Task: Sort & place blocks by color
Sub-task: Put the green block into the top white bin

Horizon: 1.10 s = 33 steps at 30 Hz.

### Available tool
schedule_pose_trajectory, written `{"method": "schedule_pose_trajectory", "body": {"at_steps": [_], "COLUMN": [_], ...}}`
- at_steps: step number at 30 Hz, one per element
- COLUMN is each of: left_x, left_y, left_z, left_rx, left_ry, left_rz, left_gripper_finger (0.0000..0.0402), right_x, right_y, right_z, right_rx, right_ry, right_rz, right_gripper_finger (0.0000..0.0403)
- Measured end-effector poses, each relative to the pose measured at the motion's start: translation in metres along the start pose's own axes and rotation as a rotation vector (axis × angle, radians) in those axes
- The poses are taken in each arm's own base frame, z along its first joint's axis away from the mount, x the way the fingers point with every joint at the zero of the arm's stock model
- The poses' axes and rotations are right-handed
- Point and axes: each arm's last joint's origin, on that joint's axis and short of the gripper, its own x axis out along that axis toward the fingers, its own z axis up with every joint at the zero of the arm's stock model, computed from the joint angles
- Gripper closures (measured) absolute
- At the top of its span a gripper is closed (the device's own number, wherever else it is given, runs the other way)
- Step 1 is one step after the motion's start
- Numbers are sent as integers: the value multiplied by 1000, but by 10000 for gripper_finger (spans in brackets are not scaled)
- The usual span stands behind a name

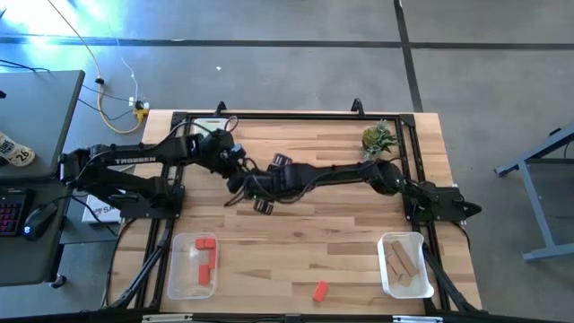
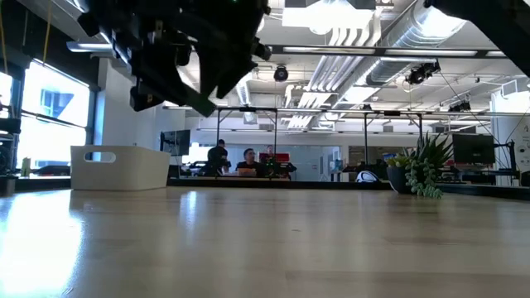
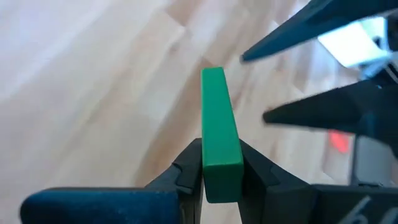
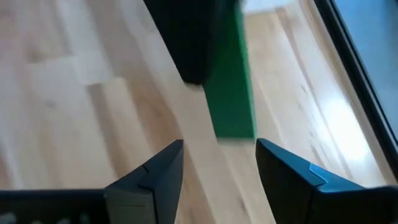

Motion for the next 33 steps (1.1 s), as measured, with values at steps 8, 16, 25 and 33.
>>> {"method": "schedule_pose_trajectory", "body": {"at_steps": [8, 16, 25, 33], "left_x": [-12, -26, -45, -73], "left_y": [36, 66, 92, 108], "left_z": [6, 11, 13, 11], "left_rx": [-71, -161, -223, -275], "left_ry": [-28, -68, -136, -225], "left_rz": [212, 349, 502, 616], "left_gripper_finger": [353, 353, 353, 353], "right_x": [15, 23, 25, 25], "right_y": [-31, -48, -53, -54], "right_z": [3, 6, 5, 5], "right_rx": [42, 19, -2, -51], "right_ry": [81, 102, 115, 124], "right_rz": [19, 33, 23, 22], "right_gripper_finger": [217, 217, 217, 217]}}
